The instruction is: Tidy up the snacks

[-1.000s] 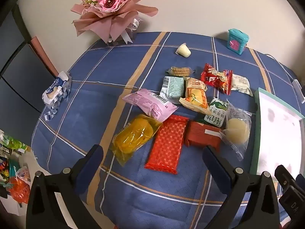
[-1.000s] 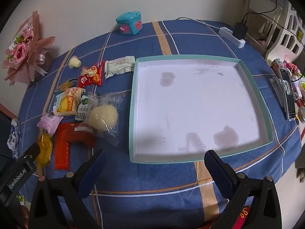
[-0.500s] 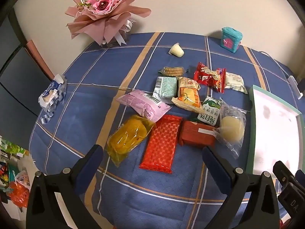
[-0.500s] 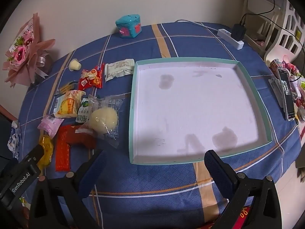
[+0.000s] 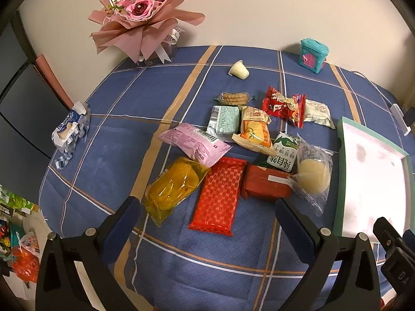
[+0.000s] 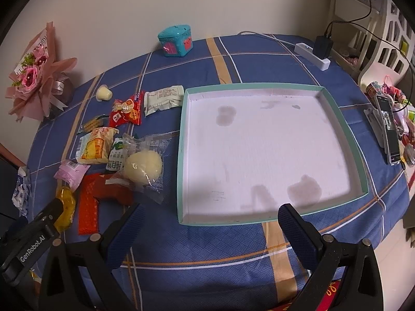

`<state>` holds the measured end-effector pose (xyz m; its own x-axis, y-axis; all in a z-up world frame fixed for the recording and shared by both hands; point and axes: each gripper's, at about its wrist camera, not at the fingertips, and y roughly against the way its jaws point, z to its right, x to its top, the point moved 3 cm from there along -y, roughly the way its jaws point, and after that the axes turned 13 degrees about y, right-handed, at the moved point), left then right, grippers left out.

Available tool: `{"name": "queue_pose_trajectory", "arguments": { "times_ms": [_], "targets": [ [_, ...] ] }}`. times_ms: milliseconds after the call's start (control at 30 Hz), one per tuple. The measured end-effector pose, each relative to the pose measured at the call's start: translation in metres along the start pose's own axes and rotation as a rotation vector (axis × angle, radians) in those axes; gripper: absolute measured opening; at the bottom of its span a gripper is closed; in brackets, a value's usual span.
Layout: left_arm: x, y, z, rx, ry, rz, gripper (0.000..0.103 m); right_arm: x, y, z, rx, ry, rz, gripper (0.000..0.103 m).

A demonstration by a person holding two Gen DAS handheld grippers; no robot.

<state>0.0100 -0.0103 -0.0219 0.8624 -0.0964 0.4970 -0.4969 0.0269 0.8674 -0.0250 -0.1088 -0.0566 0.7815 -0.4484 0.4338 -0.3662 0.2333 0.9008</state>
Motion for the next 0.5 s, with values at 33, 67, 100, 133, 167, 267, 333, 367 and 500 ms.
{"name": "queue_pose_trajectory", "arguments": {
  "times_ms": [33, 67, 100, 133, 167, 267, 333, 367, 500],
  "targets": [
    [0.0002, 0.0002, 0.0006, 0.000, -0.001, -0.001, 0.103, 0.0002, 0.0001, 0.0002, 0.000, 0.000, 0.000, 0.103],
    [0.0000, 0.0001, 0.0000, -0.002, 0.000, -0.001, 0.103, 0.0001, 0.0002, 0.0006, 0.000, -0.001, 0.001, 0.103],
    [-0.0001, 0.0000, -0.0001, -0.003, -0.001, -0.001, 0.103, 0.0001, 0.0001, 0.0006, 0.000, -0.001, 0.000, 0.103],
    [-0.0002, 0.0000, -0.0001, -0.002, -0.002, 0.000, 0.103, 0.0001, 0.0002, 0.0007, 0.001, -0.001, 0.000, 0.103],
    [-0.0003, 0.0002, 0.0001, -0.002, -0.002, 0.000, 0.103, 0.0001, 0.0003, 0.0007, 0.001, -0.002, 0.000, 0.103],
    [-0.0004, 0.0002, 0.0002, -0.002, -0.002, -0.001, 0.103, 0.0004, 0.0007, 0.0006, 0.000, -0.002, 0.001, 0.103],
    [-0.0005, 0.0005, 0.0004, -0.002, -0.001, -0.002, 0.103, 0.0002, 0.0005, 0.0007, 0.001, -0.001, 0.001, 0.103],
    [-0.0013, 0.0000, 0.0001, -0.002, -0.002, 0.000, 0.103, 0.0005, 0.0008, 0.0008, 0.001, -0.002, 0.002, 0.103],
    [-0.0012, -0.0001, 0.0001, -0.003, -0.002, 0.000, 0.103, 0.0001, 0.0006, 0.0007, 0.001, -0.001, 0.001, 0.103]
  ]
}}
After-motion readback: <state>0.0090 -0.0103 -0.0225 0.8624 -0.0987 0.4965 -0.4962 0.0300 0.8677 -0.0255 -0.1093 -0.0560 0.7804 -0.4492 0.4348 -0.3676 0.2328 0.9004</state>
